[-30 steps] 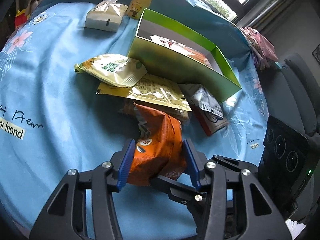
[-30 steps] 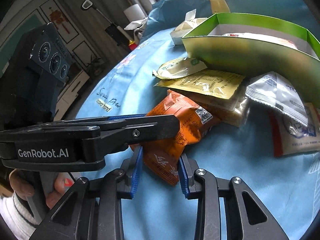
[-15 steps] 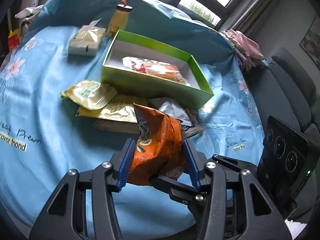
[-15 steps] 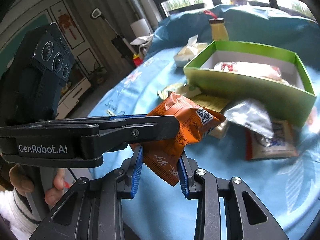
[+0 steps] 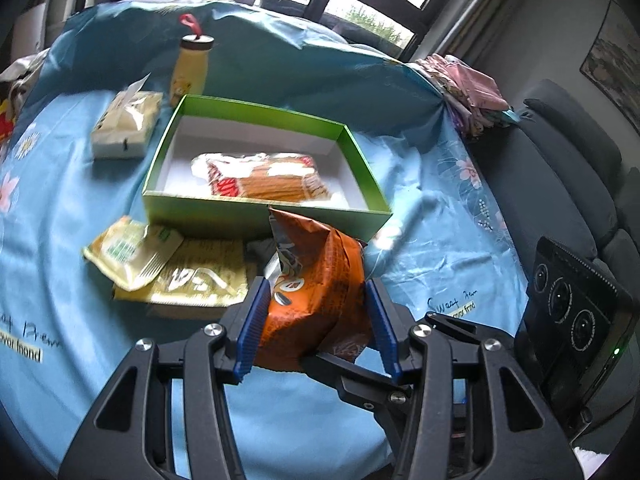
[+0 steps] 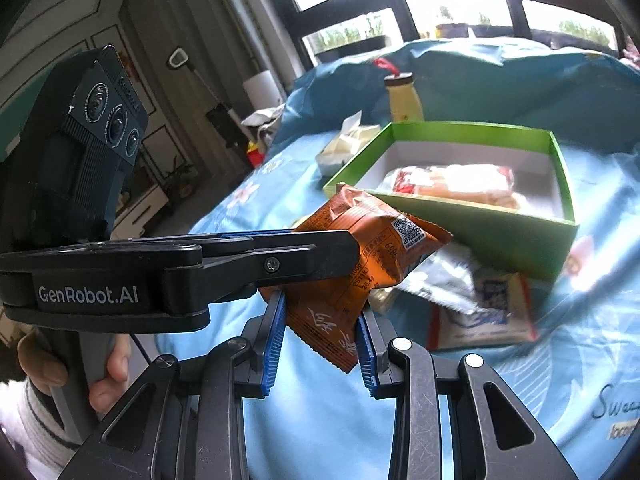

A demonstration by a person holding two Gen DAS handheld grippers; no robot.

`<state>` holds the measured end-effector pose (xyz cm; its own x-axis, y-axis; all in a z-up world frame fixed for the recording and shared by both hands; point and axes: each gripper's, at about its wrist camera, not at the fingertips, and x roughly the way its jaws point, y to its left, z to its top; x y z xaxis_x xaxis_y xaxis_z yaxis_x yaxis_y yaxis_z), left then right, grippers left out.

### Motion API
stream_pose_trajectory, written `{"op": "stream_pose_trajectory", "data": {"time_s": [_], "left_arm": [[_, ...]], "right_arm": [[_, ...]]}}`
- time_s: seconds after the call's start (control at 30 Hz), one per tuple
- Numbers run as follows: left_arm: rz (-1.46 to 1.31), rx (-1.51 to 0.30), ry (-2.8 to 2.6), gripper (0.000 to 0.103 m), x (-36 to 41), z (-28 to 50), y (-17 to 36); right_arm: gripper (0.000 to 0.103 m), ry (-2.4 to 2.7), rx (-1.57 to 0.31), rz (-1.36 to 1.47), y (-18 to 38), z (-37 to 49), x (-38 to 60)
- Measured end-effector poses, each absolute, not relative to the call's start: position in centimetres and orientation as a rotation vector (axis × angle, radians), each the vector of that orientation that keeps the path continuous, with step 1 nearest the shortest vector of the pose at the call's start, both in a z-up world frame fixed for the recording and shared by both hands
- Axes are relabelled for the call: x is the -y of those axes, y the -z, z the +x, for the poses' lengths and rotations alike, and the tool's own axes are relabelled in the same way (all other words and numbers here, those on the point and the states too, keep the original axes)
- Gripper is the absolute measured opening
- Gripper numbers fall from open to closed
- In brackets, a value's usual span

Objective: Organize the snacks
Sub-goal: 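Lift the orange chip bag and carry it over the green box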

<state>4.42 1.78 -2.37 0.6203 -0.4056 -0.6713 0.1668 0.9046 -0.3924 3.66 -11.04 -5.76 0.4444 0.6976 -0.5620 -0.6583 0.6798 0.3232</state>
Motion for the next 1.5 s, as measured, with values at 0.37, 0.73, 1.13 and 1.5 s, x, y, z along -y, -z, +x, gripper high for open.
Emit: {"op": "stream_pose_trajectory", "data": {"time_s": [0.37, 0.73, 1.13, 1.5], "left_arm": [[-0.271, -0.835, 0.347, 0.050, 0.0, 8.8, 1.4], [-0.257, -0.813, 0.349, 0.050, 0.6, 13.2, 0.8], [-0.308, -0.871, 0.327, 0.051, -0.3, 19.6, 2.5], [-0.353, -0.927, 0.264, 0.053, -1.5, 21.8, 5.3]], "right_arm": [[0.035, -0.807, -0.697, 0.099, 5.1, 6.9, 12.7], [0.035, -0.795, -0.666, 0.114, 4.2, 11.4, 13.5], [0.035, -0.765, -0.695, 0.090, 5.0, 17.3, 12.5], [0.035, -0.712, -0.768, 0.047, 7.2, 20.4, 10.9]]}}
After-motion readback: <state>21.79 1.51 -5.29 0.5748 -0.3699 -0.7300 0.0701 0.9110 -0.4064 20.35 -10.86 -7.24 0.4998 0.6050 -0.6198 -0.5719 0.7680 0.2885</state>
